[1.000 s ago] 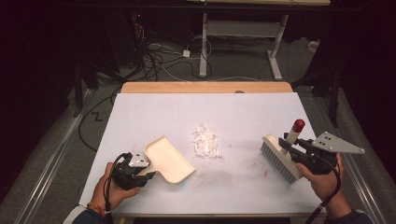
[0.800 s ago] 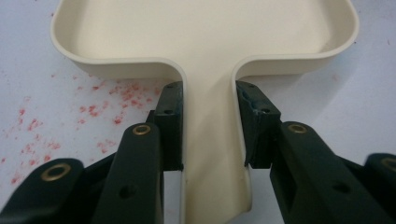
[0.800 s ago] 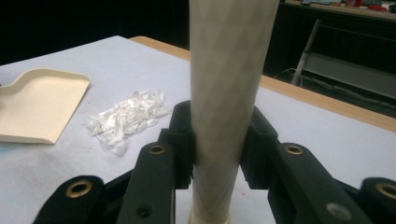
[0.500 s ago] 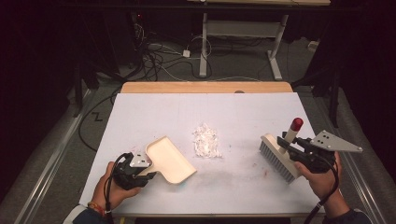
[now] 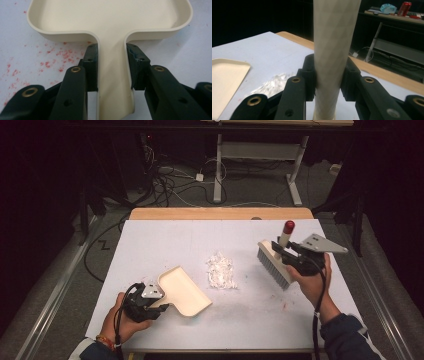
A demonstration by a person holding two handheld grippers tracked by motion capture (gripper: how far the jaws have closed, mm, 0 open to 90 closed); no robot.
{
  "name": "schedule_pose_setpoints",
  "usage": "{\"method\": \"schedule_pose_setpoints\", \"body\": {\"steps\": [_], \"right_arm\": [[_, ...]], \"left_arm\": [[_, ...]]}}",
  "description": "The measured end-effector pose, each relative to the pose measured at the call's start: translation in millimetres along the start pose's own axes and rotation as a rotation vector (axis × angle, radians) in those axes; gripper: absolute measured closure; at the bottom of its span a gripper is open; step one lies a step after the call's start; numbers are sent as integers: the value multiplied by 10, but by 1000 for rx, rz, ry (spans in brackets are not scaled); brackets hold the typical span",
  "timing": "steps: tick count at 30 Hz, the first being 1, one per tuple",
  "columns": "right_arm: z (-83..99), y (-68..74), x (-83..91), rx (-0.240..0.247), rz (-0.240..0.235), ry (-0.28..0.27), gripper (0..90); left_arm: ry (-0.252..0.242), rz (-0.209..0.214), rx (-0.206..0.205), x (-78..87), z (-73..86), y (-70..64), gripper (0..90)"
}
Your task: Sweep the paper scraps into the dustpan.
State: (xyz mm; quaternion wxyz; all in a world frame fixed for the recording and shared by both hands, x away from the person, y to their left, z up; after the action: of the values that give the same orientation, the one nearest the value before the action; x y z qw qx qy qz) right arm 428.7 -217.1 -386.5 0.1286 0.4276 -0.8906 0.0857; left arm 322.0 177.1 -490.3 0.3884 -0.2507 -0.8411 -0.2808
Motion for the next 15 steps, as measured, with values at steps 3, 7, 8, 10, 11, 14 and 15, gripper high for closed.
{"method": "schedule_pose_setpoints", "body": {"steps": [3, 7, 8, 10, 11, 14, 15], "right_arm": [[-35, -71, -192, -7, 4, 10, 703], [-98, -276, -582, -38, 23, 14, 703], [-98, -276, -582, -38, 23, 14, 703], [-116, -314, -692, -49, 20, -1, 703], [-117, -327, -790, -67, 25, -8, 703], [-117, -305, -948, -49, 17, 2, 703], [-118, -290, -998, -41, 17, 4, 703]], "left_arm": [[-1, 0, -3, 6, -5, 3, 634], [3, -7, -8, 12, -12, -6, 634], [3, -7, -8, 12, -12, -6, 634], [1, -7, -13, 9, -17, -2, 634], [2, -1, -14, -5, -24, 1, 634], [3, 0, -17, -18, -33, 1, 634], [6, -3, -26, -23, -40, 5, 634]]}}
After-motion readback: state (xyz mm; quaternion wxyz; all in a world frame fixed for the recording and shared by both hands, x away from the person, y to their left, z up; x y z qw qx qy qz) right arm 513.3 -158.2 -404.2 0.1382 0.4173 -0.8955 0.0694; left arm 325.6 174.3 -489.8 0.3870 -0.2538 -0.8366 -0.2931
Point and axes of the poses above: each handheld gripper's, and its own axes: x roughly backward along the jaws, z roughly out of its underside, y roughly to its left, the point moved 5 cm from there along -x, roughly forward along the jaws, and after that the axes turned 15 degrees about -z, right-handed, at the moved point
